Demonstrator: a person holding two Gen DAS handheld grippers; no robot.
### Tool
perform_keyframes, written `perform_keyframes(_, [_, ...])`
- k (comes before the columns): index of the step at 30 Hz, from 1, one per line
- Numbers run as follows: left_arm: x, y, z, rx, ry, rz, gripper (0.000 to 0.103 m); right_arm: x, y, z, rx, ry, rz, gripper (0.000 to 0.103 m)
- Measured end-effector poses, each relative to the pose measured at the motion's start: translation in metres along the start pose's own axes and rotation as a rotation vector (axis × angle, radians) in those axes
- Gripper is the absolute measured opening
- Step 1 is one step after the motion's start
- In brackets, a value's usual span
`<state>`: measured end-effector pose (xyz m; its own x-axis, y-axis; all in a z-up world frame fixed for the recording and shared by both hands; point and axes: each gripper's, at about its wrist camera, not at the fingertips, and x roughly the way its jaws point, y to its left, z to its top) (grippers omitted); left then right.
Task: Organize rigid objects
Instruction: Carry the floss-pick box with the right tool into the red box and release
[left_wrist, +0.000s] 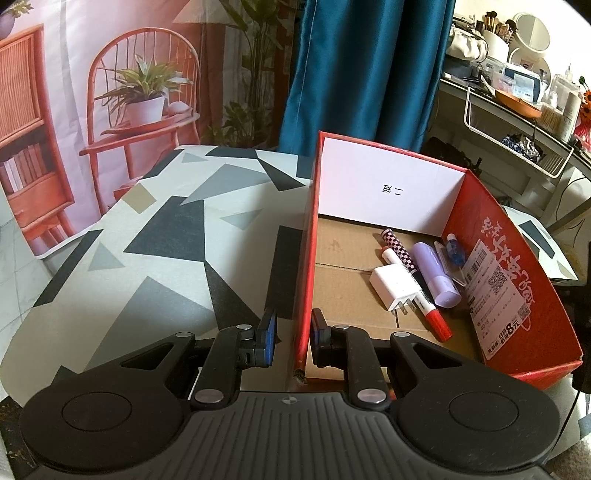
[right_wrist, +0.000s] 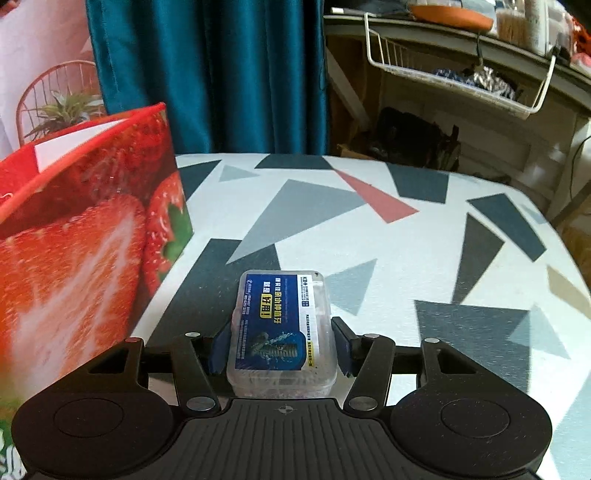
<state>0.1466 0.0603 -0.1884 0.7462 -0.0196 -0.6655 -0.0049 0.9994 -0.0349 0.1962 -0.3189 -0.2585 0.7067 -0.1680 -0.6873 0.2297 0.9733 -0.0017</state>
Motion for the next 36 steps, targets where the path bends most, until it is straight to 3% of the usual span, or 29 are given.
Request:
perform_keyframes(11, [0.002,0.001,0.0,-0.014,0.0,-0.011,0.021,-0.052,0.003,0.027,-0.026,-0.098,0.017,0.051])
perform_keyframes(17, [0.003,0.002,0.0,-0.018,0.0,-0.014,0.021,-0.088,0.019,0.059,-0.054,-0.215,0.081,0.051])
perform_keyframes(21, [0.003,0.001,0.0,-0.019,0.001,-0.013,0.021,-0.102,0.046,0.073,-0.141,-0.259,0.141,0.051])
perform_keyframes(28, [0.003,0.002,-0.001,-0.022,0.0,-0.016,0.021,-0.094,0.101,0.074,-0.292,-0.22,0.237,0.051])
perform_keyframes(36, [0.004,0.002,-0.001,-0.017,0.001,-0.02,0.021,-0.069,0.132,0.08,-0.354,-0.162,0.238,0.051])
